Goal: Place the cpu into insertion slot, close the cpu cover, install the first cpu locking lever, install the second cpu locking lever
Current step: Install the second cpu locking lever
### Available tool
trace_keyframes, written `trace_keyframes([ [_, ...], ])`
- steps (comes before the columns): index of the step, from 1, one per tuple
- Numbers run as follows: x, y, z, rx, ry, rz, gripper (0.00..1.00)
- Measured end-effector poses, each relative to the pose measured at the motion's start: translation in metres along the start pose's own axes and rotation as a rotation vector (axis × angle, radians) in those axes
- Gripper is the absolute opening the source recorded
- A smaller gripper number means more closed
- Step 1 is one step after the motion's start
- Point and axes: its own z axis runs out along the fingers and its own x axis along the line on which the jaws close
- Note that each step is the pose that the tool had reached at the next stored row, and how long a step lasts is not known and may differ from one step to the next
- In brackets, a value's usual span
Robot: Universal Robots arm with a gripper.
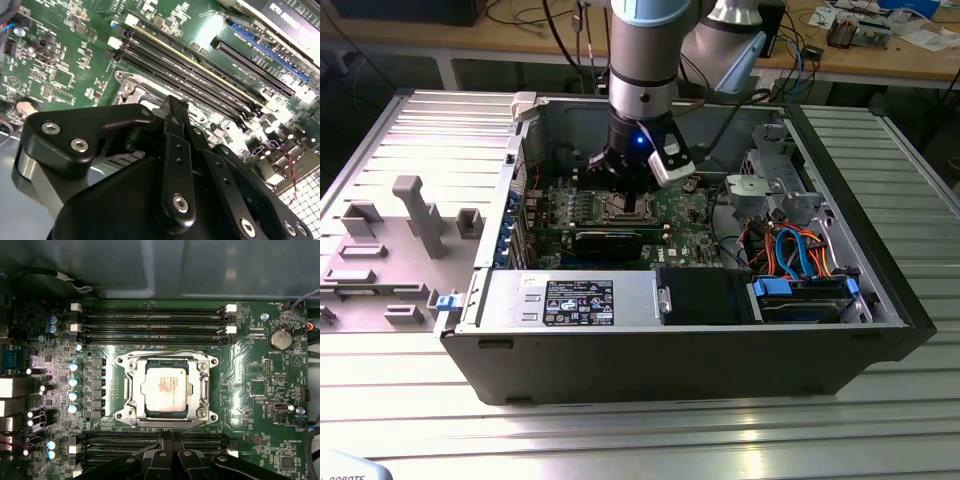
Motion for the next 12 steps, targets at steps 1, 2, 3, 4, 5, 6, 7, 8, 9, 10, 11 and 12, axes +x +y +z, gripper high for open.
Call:
trace_keyframes([
  [1, 0.0023, -0.0004, 0.0008, -0.0027, 0.0001, -0.004, 0.11],
  [2, 0.0048, -0.0006, 0.0021, -0.0049, 0.0002, -0.009, 0.11],
  [3, 0.0081, -0.0008, 0.0033, -0.0067, 0.0006, -0.015, 0.11],
  [4, 0.0104, -0.0009, 0.0040, -0.0075, 0.0006, -0.018, 0.11],
  [5, 0.0122, -0.0009, 0.0044, -0.0078, 0.0007, -0.021, 0.11],
  [6, 0.0145, -0.0014, 0.0049, -0.0082, 0.0010, -0.025, 0.11],
  [7, 0.0161, -0.0021, 0.0051, -0.0095, 0.0010, -0.028, 0.11],
  [8, 0.0176, -0.0031, 0.0052, -0.0119, 0.0010, -0.030, 0.11],
  [9, 0.0188, -0.0042, 0.0053, -0.0145, 0.0009, -0.031, 0.11],
  [10, 0.0199, -0.0053, 0.0053, -0.0163, 0.0010, -0.032, 0.11],
  [11, 0.0208, -0.0067, 0.0053, -0.0186, 0.0010, -0.033, 0.11],
  [12, 0.0221, -0.0088, 0.0053, -0.0223, 0.0009, -0.034, 0.11],
])
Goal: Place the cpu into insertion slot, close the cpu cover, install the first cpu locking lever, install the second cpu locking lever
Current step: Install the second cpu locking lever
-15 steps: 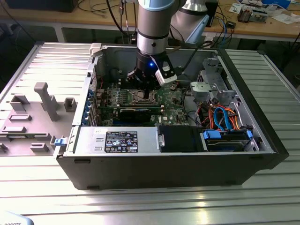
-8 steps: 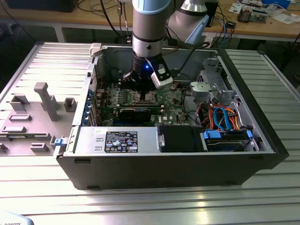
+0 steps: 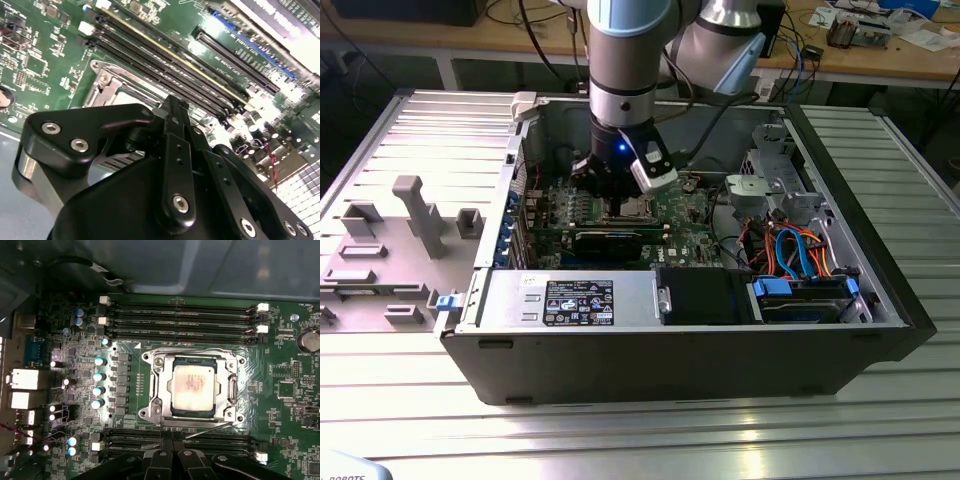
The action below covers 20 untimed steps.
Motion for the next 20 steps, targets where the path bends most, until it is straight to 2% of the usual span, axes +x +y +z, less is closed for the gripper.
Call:
trace_keyframes([
  [1, 0.0007, -0.0014, 0.0000, -0.0029, -0.0002, -0.001, 0.11],
  [4, 0.0022, -0.0066, -0.0002, -0.0191, -0.0008, -0.003, 0.11],
  [5, 0.0030, -0.0075, -0.0001, -0.0288, -0.0012, -0.005, 0.11],
  [6, 0.0035, -0.0075, 0.0001, -0.0341, -0.0012, -0.009, 0.11],
  [7, 0.0045, -0.0076, 0.0005, -0.0422, -0.0011, -0.017, 0.11],
  [10, 0.0066, -0.0095, 0.0020, -0.0593, -0.0007, -0.034, 0.11],
  [18, 0.0092, -0.0186, 0.0037, -0.0816, 0.0001, -0.056, 0.11],
  [20, 0.0103, -0.0196, 0.0040, -0.0901, 0.0000, -0.061, 0.11],
])
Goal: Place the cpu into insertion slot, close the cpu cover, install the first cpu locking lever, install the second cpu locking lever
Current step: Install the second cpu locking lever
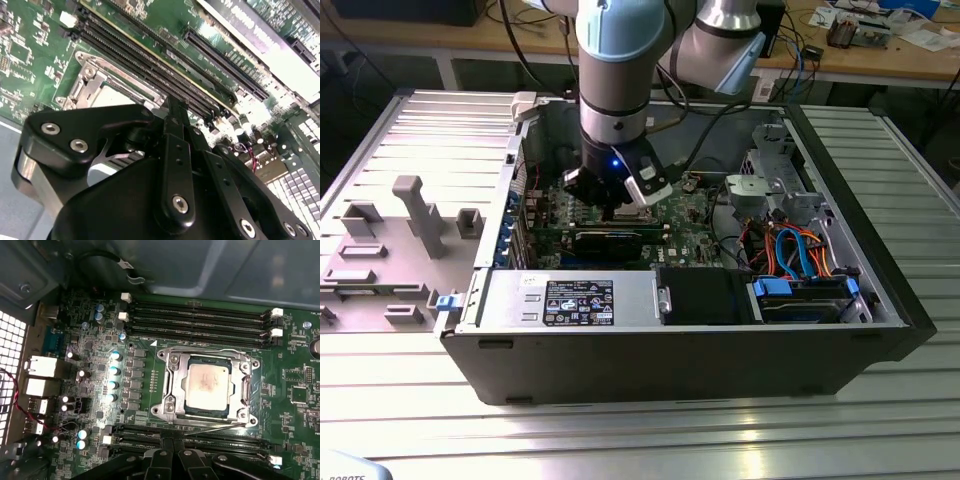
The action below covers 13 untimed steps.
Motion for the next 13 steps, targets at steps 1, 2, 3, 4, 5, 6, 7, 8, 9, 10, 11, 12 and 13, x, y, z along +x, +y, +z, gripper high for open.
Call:
trace_keyframes([
  [1, 0.0004, -0.0001, 0.0007, -0.0022, 0.0004, -0.002, 0.11],
  [2, 0.0009, -0.0003, 0.0015, -0.0041, 0.0006, -0.004, 0.11],
  [3, 0.0016, -0.0006, 0.0029, -0.0074, 0.0013, -0.007, 0.11],
  [4, 0.0025, -0.0009, 0.0041, -0.0108, 0.0017, -0.011, 0.11],
  [5, 0.0034, -0.0015, 0.0056, -0.0135, 0.0021, -0.014, 0.11],
  [6, 0.0038, -0.0019, 0.0066, -0.0145, 0.0026, -0.016, 0.11],
  [7, 0.0043, -0.0024, 0.0076, -0.0159, 0.0033, -0.017, 0.11],
  [8, 0.0045, -0.0032, 0.0082, -0.0182, 0.0041, -0.018, 0.11],
  [9, 0.0046, -0.0042, 0.0091, -0.0216, 0.0057, -0.018, 0.11],
  [10, 0.0047, -0.0049, 0.0096, -0.0242, 0.0065, -0.018, 0.11],
  [11, 0.0047, -0.0053, 0.0101, -0.0276, 0.0070, -0.018, 0.11],
  [12, 0.0048, -0.0056, 0.0109, -0.0340, 0.0069, -0.018, 0.11],
  [13, 0.0049, -0.0056, 0.0112, -0.0374, 0.0066, -0.018, 0.11],
])
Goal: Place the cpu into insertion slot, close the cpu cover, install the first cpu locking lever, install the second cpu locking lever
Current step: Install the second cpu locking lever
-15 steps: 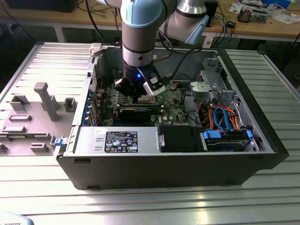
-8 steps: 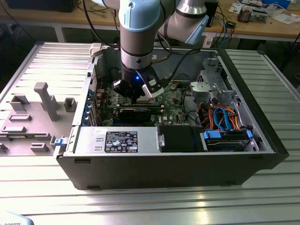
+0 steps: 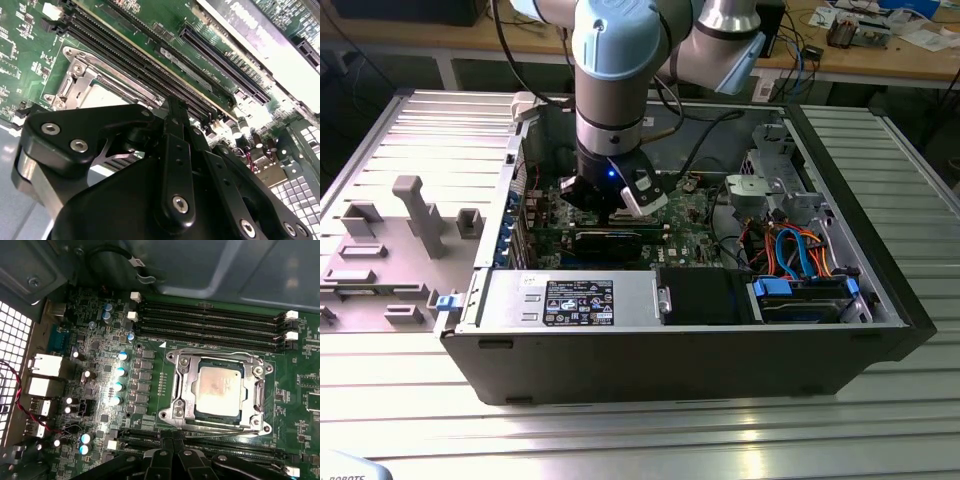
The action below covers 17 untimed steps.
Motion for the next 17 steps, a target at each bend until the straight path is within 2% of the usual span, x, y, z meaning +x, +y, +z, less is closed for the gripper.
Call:
trace_keyframes([
  [1, 0.0000, 0.0000, 0.0003, -0.0039, -0.0003, 0.000, 0.11],
  [5, 0.0000, -0.0002, 0.0003, -0.0072, -0.0008, 0.000, 0.11],
  [16, -0.0001, -0.0004, 0.0005, -0.0082, -0.0010, -0.001, 0.11],
  [17, -0.0001, -0.0009, 0.0006, -0.0131, -0.0013, -0.001, 0.11],
])
